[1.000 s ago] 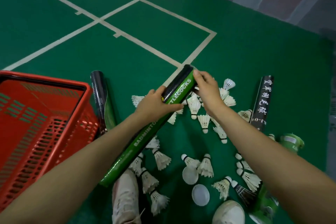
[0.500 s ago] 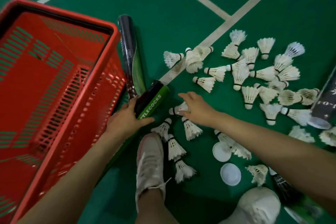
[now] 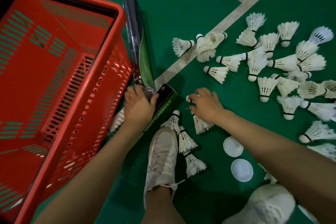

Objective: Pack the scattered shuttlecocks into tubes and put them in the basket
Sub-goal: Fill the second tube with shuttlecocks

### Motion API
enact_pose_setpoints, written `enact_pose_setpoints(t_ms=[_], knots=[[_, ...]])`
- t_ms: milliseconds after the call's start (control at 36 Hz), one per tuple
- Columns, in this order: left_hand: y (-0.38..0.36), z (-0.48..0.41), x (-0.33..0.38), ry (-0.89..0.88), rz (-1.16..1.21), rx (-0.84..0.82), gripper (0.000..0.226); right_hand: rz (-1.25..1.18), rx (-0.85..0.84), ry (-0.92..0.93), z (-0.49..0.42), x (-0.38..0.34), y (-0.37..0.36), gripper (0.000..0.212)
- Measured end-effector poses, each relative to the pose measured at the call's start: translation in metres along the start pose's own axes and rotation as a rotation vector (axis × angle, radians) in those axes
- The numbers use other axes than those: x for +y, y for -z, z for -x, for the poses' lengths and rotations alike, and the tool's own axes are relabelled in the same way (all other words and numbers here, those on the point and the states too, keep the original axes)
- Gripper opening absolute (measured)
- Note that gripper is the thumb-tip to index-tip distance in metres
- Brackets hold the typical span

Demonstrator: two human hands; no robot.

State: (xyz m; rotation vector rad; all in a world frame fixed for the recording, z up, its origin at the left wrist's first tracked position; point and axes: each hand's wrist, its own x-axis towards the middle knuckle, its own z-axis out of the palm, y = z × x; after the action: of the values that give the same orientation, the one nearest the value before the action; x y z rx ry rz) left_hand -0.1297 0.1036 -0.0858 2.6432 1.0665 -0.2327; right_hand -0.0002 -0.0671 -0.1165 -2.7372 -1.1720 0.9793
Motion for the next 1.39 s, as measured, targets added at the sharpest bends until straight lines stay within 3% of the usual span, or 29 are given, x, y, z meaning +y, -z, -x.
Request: enact_pose_setpoints(t_ms=[56,222,333,472,528,639,722,833,917,1000,1139,1278,1389], knots=[[0.001,-0.018,0.008,0.049,0.033,0.017,0.071,-0.032,0.004,-0.016,-0.002,0.003,0.003,0.043],[-0.009,-0.061,0.023,0.352,0.289,-0.164,0.085,-0.149,0.033,-0.058,-0.001,0.01,0.005,0.04],[-0.017,-0.074,0.022,0.392,0.283,-0.197,0.092,-0.27,0.075,-0.092,0.001,0.013,0.006,0.039],[0.002,-0.083,0.05,0.392,0.837,-0.288,0.097,-0.539,0.212,-0.123,0.002,0.016,0.031,0.04],[0.018,-0.079,0.071,0.341,1.043,-0.402,0.089,-0.659,0.278,-0.141,0.004,0.018,0.052,0.04],[0.048,-0.056,0.11,0.205,1.293,-0.53,0.031,-1.029,0.372,-0.214,0.012,0.025,0.092,0.037],[0.063,-0.035,0.13,0.111,1.403,-0.646,0.022,-1.283,0.349,-0.225,0.019,0.033,0.114,0.039],[0.061,-0.007,0.148,-0.025,1.326,-0.774,0.027,-1.41,0.363,-0.199,0.032,0.045,0.134,0.033],[0.051,0.01,0.152,-0.093,1.174,-0.832,0.067,-1.462,0.393,-0.243,0.042,0.058,0.142,0.03],[0.039,0.022,0.153,-0.226,0.978,-0.886,0.06,-1.529,0.48,-0.351,0.054,0.074,0.139,0.054],[0.027,0.03,0.159,-0.297,0.751,-0.882,0.076,-1.568,0.546,-0.362,0.077,0.094,0.129,0.081],[0.021,0.025,0.169,-0.355,0.406,-0.826,0.078,-1.664,0.71,-0.349,0.101,0.106,0.135,0.08],[0.027,0.019,0.187,-0.4,0.376,-0.763,0.075,-1.639,0.755,-0.282,0.117,0.104,0.142,0.073]])
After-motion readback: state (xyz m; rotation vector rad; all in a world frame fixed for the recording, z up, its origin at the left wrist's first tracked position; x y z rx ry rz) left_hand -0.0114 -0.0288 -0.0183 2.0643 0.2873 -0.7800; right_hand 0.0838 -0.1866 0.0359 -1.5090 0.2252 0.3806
